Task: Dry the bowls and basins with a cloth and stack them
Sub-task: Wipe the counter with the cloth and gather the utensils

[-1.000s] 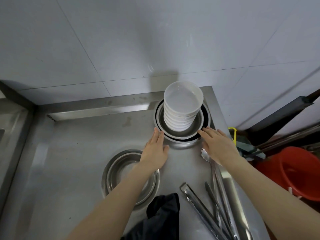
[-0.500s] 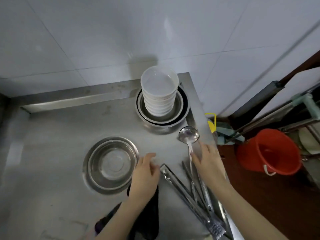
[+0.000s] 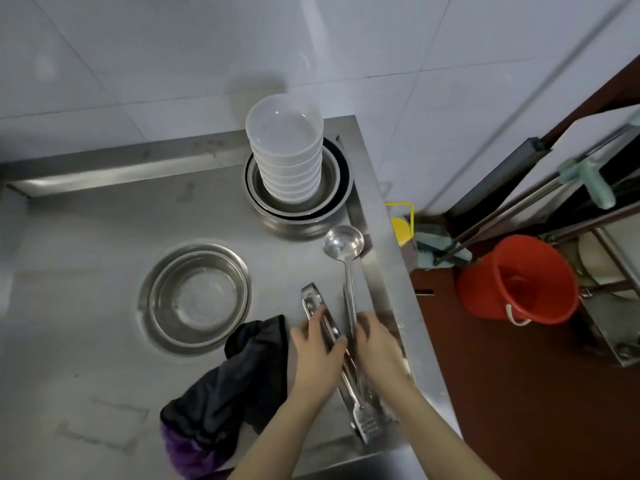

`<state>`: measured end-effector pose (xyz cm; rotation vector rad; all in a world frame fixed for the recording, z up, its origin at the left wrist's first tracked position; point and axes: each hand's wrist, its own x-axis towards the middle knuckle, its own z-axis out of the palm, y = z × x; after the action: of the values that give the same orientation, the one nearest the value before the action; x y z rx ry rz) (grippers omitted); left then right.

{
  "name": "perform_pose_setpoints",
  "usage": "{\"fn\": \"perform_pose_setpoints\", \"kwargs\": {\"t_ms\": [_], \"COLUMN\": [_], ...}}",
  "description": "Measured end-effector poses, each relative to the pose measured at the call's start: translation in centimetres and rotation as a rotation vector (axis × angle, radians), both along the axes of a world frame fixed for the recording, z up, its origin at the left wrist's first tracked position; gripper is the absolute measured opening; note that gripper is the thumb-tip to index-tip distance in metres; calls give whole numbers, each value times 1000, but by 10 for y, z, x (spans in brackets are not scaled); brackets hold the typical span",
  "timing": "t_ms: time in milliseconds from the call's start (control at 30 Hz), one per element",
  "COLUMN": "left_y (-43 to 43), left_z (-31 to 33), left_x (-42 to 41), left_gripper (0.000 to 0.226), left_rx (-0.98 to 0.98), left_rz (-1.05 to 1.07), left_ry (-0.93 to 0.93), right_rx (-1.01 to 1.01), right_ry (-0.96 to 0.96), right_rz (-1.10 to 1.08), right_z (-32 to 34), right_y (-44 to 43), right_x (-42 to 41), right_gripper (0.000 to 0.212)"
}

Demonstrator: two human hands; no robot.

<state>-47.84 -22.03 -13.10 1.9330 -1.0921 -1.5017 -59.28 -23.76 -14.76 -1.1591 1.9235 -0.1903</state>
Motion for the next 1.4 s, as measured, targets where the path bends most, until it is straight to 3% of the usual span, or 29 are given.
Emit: {"fn": "perform_pose_setpoints", "kwargs": {"t_ms": [267, 500, 700, 1167, 1400], "left_y": [-7, 1, 18, 75, 84], "left_z": [-3, 1, 8, 5, -5], "left_x": [6, 36, 104, 341, 411], "left_gripper": [48, 48, 49, 53, 55], "left_rx": [-33, -137, -233, -186, -159], "left_rz": [50, 127, 205, 342, 352], "left_ry": [73, 72, 76, -98, -167], "right_rx": [-24, -227, -280, -144, -36], "right_ry": [-439, -343, -425, -507, -592], "right_rz": [-286, -306, -206, 25, 83], "right_z": [-4, 11, 32, 36, 13], "right_y": [20, 27, 39, 81, 90], "right_x": [25, 84, 147, 378, 439], "right_gripper": [31, 32, 32, 33, 28]}}
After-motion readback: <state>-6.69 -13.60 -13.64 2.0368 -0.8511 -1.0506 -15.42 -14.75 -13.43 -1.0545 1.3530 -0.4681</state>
